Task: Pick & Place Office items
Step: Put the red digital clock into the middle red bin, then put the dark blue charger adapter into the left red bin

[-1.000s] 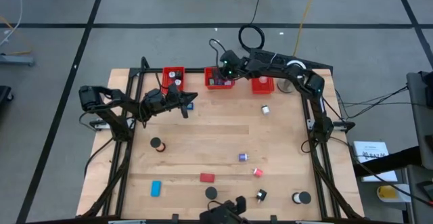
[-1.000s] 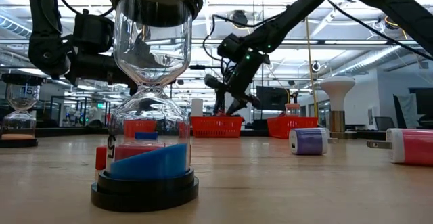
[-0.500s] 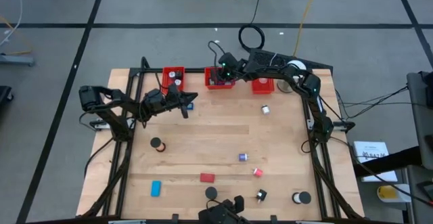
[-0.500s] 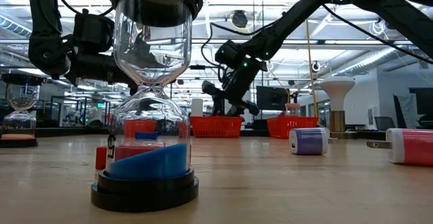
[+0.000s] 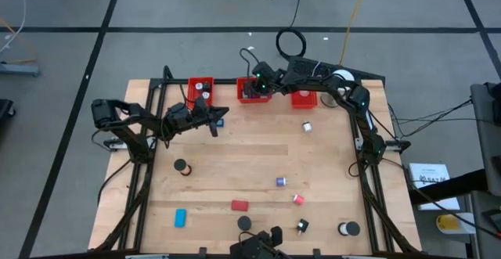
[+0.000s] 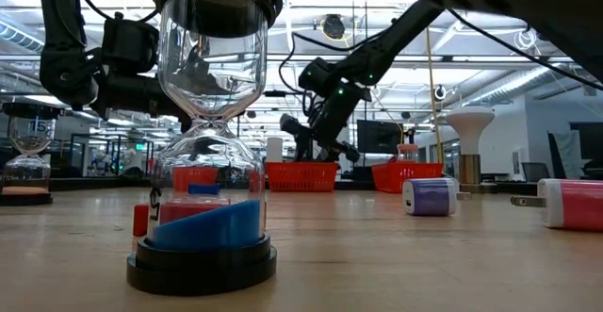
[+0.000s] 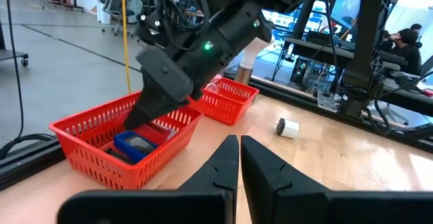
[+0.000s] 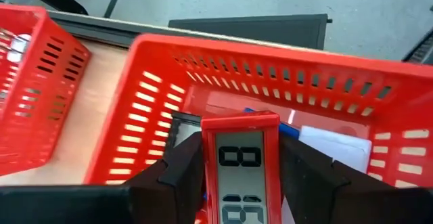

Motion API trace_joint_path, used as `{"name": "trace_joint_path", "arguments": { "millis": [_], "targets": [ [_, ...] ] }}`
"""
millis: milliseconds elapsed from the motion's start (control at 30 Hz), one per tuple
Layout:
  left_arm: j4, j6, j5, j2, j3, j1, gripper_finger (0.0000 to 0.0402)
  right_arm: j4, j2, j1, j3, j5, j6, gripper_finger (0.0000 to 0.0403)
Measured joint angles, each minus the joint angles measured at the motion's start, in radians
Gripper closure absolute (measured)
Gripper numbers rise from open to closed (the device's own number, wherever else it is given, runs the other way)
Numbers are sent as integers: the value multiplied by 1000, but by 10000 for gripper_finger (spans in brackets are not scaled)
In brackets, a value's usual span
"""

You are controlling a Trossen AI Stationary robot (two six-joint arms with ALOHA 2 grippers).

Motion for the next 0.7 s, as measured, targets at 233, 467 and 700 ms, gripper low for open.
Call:
{"name": "trace_joint_path", "arguments": {
  "millis": [233, 467, 700],
  "targets": [
    [0, 0, 0, 0, 0, 0, 385, 2, 0, 1, 0, 0, -3, 224],
    [0, 0, 0, 0, 0, 0, 385, 10, -4, 1, 0, 0, -14, 179],
    [-11, 1, 0, 0, 0, 0, 385, -25, -95, -1, -1, 0, -110, 173]
  ]
}}
